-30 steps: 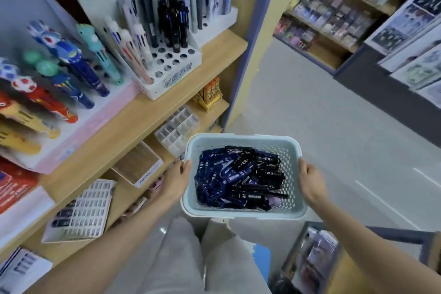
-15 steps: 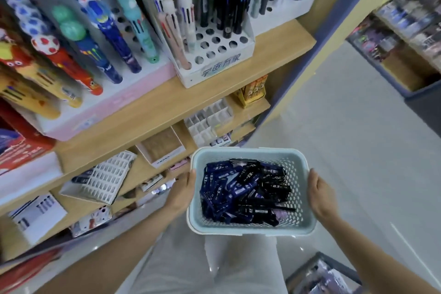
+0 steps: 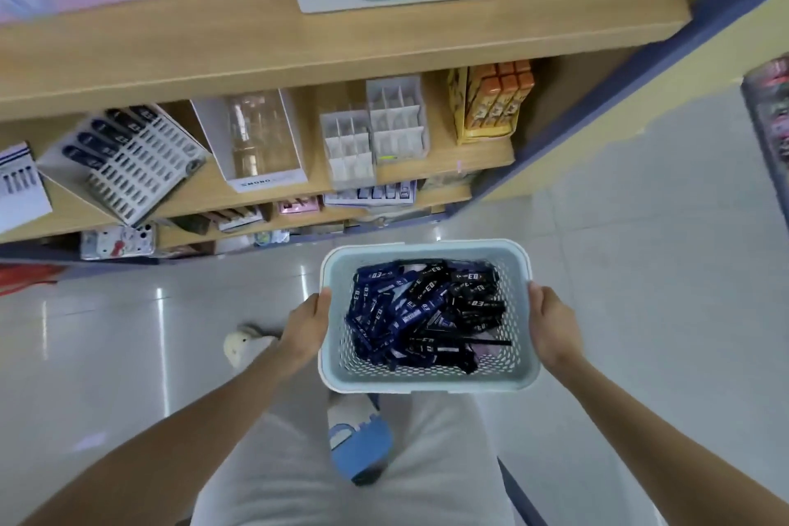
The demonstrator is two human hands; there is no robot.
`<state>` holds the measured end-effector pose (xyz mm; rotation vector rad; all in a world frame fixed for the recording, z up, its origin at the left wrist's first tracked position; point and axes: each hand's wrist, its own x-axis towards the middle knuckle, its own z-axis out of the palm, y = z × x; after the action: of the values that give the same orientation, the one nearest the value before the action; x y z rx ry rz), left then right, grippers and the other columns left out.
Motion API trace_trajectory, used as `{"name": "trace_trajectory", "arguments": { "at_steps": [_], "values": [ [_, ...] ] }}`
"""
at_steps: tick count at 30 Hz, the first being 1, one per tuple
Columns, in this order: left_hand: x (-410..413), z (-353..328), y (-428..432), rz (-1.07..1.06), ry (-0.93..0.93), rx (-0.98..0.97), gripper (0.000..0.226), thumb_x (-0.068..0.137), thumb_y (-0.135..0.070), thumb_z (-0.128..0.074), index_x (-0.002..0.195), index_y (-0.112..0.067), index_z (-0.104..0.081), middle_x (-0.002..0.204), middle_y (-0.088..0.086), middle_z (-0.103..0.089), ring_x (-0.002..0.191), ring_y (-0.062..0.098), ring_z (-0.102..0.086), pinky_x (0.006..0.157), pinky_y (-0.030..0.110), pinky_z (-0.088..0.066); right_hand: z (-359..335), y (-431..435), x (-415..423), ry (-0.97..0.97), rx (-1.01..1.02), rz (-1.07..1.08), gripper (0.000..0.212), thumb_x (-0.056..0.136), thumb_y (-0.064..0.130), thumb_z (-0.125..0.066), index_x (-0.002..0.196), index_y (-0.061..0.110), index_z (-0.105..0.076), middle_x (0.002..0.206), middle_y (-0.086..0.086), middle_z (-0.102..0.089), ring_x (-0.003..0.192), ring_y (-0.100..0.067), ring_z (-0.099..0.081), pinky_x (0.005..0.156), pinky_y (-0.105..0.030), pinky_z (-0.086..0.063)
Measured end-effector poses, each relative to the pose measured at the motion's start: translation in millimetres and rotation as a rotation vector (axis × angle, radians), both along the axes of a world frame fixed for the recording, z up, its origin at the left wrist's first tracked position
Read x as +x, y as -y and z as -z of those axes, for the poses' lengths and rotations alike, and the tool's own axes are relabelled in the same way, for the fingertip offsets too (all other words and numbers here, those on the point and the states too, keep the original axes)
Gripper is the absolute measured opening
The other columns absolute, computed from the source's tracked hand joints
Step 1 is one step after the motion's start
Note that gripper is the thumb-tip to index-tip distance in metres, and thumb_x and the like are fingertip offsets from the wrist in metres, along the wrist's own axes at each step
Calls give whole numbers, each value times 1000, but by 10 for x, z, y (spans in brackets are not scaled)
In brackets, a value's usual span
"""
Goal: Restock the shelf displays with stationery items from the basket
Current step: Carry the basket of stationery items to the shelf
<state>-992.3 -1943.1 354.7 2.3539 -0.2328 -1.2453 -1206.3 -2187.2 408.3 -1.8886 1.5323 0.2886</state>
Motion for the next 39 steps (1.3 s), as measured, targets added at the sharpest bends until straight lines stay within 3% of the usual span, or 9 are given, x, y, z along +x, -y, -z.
{"name": "trace_trajectory", "arguments": {
  "at_steps": [4, 10, 15, 20, 24, 30, 35, 39],
  "values": [
    [-1, 365, -75, -37, 10, 12, 56, 102, -43, -22, 115, -4, -60, 114, 19, -63, 107, 33, -56, 91, 36, -39, 373, -57, 65, -15, 6, -12, 48, 102, 40, -25, 95, 1, -53, 91, -19, -61, 82, -33, -55, 71, -39, -44],
    [173, 1054, -293, -35, 31, 60, 54, 103, -36, -23, 114, 1, -60, 113, 21, -62, 106, 33, -55, 83, 31, -31, 1166, -301, 308, -38, 30, -15, 51, 102, 42, -22, 98, 3, -54, 91, -16, -58, 81, -30, -51, 70, -34, -36],
    [418, 1848, -467, -15, 46, 159, 55, 103, -39, -21, 105, -2, -62, 94, 15, -59, 98, 33, -57, 79, 33, -36, 2005, -486, 572, 19, 69, -23, 45, 103, 39, -22, 94, 7, -52, 86, -11, -57, 76, -25, -50, 69, -30, -35],
    [692, 2758, -538, 7, 66, 154, 54, 103, -40, -22, 107, -4, -63, 101, 18, -65, 93, 31, -59, 81, 37, -44, 2972, -600, 733, -2, 101, -31, 51, 103, 39, -19, 106, 5, -55, 93, -14, -60, 80, -25, -51, 72, -31, -37],
    [825, 3374, -567, -15, 69, 139, 50, 103, -38, -26, 98, -6, -64, 95, 16, -66, 93, 33, -62, 82, 39, -46, 3609, -666, 871, 0, 110, -25, 50, 102, 41, -17, 107, 7, -55, 95, -13, -60, 81, -24, -53, 74, -31, -40],
    [880, 3999, -661, -69, 118, 106, 40, 103, -31, -31, 92, -5, -59, 100, 23, -65, 85, 27, -54, 73, 29, -32, 4428, -665, 1061, -5, 97, -60, 54, 101, 46, -18, 107, 7, -54, 107, -19, -63, 95, -32, -57, 82, -38, -45],
    [882, 4355, -726, -94, 162, 63, 39, 102, -32, -33, 81, -8, -56, 80, 12, -60, 77, 23, -52, 69, 30, -33, 4859, -636, 1137, 2, 109, -80, 51, 101, 46, -22, 107, 6, -53, 107, -20, -62, 95, -34, -57, 79, -37, -42],
    [837, 4405, -732, -73, 232, -9, 37, 101, -25, -38, 68, -15, -47, 63, -1, -51, 70, 24, -52, 64, 29, -30, 5007, -648, 1110, 34, 47, -43, 41, 102, 42, -23, 95, 11, -49, 97, -16, -61, 82, -28, -51, 71, -34, -37]
  ]
}}
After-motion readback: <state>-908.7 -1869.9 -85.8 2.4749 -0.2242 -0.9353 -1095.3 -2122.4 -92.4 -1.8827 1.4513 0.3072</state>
